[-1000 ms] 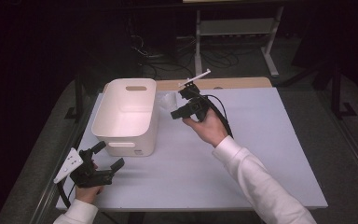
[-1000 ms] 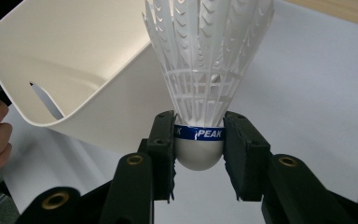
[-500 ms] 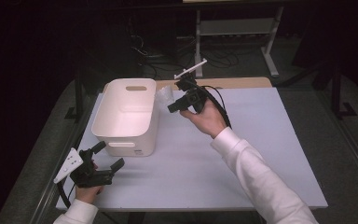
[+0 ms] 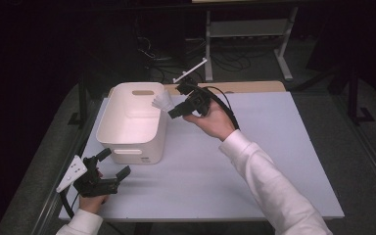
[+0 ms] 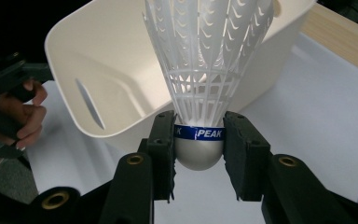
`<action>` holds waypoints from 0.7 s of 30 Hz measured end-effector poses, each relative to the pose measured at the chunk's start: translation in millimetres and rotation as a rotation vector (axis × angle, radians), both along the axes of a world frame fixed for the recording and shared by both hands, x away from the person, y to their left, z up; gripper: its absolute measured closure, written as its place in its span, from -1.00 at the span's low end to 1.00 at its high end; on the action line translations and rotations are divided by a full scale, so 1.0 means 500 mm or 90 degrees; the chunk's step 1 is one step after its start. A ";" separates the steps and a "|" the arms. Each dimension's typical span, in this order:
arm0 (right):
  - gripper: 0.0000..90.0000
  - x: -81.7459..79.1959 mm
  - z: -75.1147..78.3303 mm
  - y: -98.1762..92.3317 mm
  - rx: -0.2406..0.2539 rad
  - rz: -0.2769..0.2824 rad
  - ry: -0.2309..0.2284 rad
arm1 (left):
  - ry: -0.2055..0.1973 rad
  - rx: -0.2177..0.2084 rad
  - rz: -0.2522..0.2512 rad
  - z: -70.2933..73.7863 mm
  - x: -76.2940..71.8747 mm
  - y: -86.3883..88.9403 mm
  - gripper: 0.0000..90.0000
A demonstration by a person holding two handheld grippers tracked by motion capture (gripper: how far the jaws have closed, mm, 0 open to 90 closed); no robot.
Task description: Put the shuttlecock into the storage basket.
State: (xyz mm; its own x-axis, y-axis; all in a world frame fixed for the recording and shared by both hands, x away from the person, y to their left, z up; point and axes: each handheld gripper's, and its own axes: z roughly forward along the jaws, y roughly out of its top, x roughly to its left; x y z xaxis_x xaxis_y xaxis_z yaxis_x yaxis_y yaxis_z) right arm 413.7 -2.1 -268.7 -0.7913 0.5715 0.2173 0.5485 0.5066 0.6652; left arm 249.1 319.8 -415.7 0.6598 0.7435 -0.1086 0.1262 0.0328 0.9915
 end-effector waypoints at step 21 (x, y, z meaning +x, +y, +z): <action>0.42 0.006 0.009 0.039 -0.007 0.093 -0.041 | -0.003 0.000 -0.002 0.001 -0.001 0.001 -1.00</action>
State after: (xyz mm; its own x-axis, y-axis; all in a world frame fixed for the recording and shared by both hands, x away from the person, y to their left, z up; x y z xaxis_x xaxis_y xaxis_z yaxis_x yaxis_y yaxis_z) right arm 416.9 17.6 -264.4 -0.8781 0.4518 0.1576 0.4249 0.5849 0.6909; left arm 248.8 320.4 -415.2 0.6622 0.7419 -0.1055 0.1224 0.0319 0.9920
